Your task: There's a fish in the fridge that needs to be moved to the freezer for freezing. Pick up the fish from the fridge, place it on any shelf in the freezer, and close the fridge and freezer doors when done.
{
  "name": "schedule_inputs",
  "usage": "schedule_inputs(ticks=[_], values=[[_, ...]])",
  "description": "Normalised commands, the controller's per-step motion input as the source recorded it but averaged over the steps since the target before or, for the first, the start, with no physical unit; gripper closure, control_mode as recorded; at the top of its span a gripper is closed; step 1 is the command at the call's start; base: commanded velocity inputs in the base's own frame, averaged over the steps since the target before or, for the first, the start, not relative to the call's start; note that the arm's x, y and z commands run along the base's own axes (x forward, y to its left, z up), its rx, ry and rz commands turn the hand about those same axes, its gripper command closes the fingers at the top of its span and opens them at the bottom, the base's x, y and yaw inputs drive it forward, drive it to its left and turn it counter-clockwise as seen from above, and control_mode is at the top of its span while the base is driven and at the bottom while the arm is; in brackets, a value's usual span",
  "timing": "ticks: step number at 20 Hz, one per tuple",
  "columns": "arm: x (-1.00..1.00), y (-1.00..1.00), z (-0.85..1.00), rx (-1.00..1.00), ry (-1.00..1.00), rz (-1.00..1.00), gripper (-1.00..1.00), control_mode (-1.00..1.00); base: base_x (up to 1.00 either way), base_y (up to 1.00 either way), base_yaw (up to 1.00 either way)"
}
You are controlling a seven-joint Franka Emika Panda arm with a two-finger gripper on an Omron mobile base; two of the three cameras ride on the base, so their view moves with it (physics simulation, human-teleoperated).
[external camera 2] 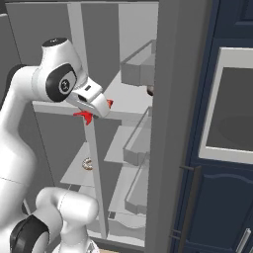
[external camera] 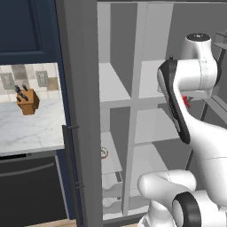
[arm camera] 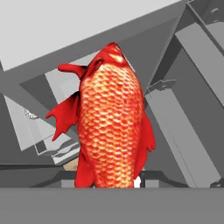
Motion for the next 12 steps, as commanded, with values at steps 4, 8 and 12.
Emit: schedule_inputs(ticks=[4, 8, 12], values=[[0.00, 0.00, 0.00, 0.00, 0.00, 0.00, 1.00, -1.00, 0.00, 0.00, 0.00], [0.00, 0.00, 0.00, 0.00, 0.00, 0.00, 1.00, -1.00, 0.00, 0.00, 0.00], [0.00, 0.00, 0.00, 0.00, 0.00, 0.00, 1.00, -1.00, 0.00, 0.00, 0.00]])
